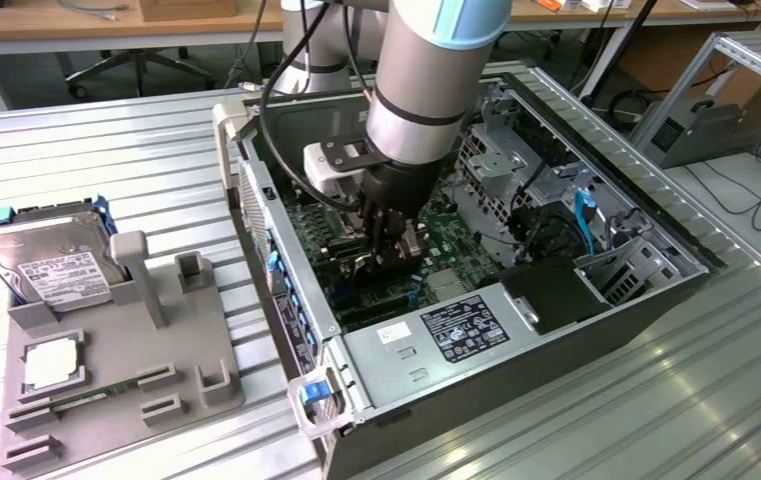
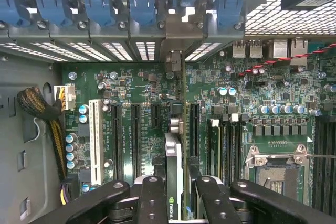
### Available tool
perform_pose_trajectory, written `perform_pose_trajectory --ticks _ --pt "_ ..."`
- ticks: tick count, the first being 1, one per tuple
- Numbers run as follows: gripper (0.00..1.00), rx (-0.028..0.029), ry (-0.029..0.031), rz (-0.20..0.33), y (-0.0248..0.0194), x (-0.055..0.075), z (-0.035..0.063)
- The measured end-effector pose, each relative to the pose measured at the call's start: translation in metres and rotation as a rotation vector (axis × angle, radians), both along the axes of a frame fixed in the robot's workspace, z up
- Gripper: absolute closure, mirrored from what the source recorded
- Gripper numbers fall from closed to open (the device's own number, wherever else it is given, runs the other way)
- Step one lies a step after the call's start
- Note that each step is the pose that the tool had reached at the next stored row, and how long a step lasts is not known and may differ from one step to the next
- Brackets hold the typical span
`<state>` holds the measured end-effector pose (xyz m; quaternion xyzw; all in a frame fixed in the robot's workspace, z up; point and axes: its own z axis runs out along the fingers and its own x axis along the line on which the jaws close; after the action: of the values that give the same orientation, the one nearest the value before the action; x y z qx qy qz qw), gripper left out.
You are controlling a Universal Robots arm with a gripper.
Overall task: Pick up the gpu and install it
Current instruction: 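Insert the gpu into the slot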
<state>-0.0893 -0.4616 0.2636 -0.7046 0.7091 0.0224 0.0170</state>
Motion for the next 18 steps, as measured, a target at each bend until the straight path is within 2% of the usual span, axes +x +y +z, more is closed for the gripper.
perform_pose_trajectory --ticks 4,18 --pt "0.74 0.0006 -0.005 0.001 0.0 -0.0012 -0.0022" --pt "0.74 0.0011 -0.0082 0.001 0.0 -0.003 -0.0008"
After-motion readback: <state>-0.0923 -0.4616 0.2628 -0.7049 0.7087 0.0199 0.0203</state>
